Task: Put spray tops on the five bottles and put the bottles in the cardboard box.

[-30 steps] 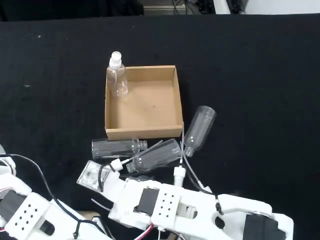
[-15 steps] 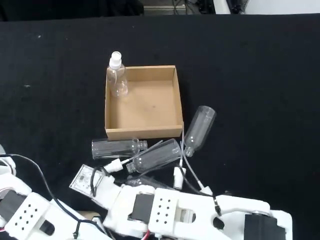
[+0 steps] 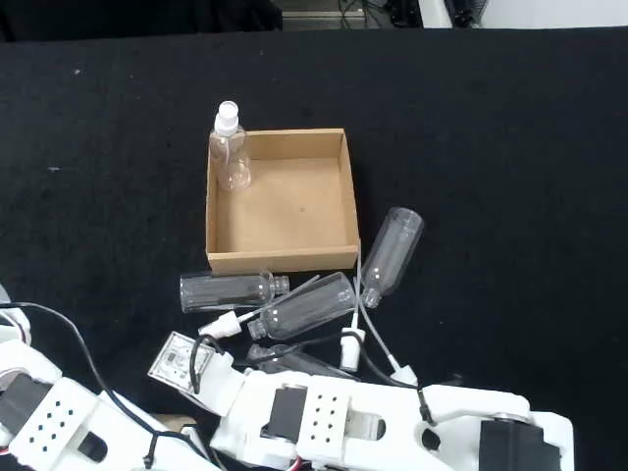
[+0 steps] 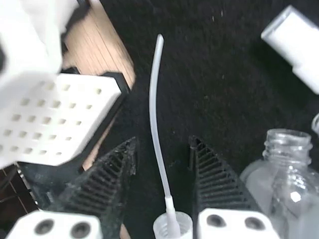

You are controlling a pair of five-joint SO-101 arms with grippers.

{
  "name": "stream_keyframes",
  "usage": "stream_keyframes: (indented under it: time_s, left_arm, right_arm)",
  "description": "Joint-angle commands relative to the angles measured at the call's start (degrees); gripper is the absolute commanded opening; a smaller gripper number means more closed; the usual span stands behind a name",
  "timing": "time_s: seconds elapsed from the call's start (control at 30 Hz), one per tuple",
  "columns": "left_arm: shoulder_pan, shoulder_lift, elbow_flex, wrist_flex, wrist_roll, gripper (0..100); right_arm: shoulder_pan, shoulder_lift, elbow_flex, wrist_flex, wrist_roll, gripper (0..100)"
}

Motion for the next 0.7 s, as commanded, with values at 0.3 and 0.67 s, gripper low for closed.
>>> stream_keyframes:
  time_s: [0.3,0.67]
  left_arm:
    - [-0.48,0.26,-3.21,-1.32,0.26,22]
    - [-0.48,0.26,-3.12,-1.32,0.26,22]
  right_arm:
    - [-0.79,0.57,0.57,-0.7,14.51,2.1]
    - [10.37,0.04,-3.12,3.6,16.09,1.1]
